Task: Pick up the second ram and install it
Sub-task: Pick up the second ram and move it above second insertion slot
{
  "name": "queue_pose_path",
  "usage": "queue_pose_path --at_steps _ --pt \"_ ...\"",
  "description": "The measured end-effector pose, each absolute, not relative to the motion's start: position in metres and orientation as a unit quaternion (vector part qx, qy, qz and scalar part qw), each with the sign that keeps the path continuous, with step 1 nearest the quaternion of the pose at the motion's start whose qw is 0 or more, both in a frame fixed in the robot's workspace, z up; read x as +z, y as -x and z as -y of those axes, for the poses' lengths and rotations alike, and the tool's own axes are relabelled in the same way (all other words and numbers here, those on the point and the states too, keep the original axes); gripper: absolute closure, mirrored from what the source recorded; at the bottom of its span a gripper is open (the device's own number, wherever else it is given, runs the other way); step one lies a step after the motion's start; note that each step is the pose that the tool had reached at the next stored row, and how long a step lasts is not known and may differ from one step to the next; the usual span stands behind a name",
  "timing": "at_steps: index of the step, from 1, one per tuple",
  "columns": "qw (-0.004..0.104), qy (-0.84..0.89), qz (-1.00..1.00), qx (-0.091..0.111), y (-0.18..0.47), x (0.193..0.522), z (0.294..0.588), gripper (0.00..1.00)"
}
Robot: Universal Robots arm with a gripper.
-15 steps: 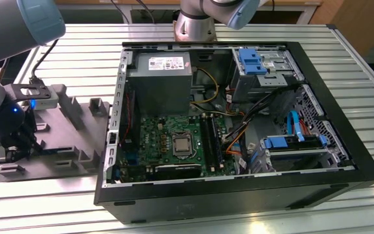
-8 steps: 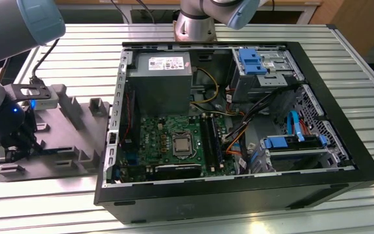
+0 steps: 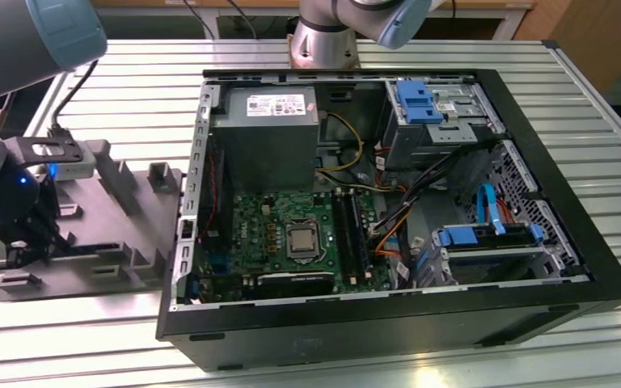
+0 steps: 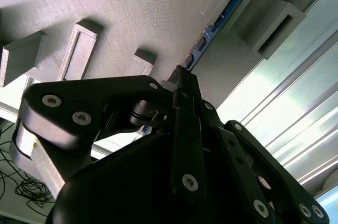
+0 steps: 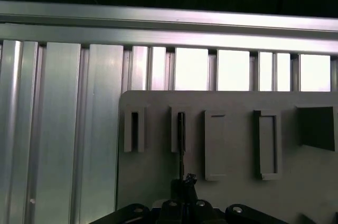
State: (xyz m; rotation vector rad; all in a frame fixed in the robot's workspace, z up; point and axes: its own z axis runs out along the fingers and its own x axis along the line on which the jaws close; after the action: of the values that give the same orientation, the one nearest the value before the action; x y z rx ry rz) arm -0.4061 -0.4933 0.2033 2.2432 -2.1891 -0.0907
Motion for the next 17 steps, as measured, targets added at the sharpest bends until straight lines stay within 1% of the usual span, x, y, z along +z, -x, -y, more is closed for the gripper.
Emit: queue_pose_path --at_steps 17 --pt "0.000 -0.715 0.698 -0.032 0.406 0.219 0.493 0.89"
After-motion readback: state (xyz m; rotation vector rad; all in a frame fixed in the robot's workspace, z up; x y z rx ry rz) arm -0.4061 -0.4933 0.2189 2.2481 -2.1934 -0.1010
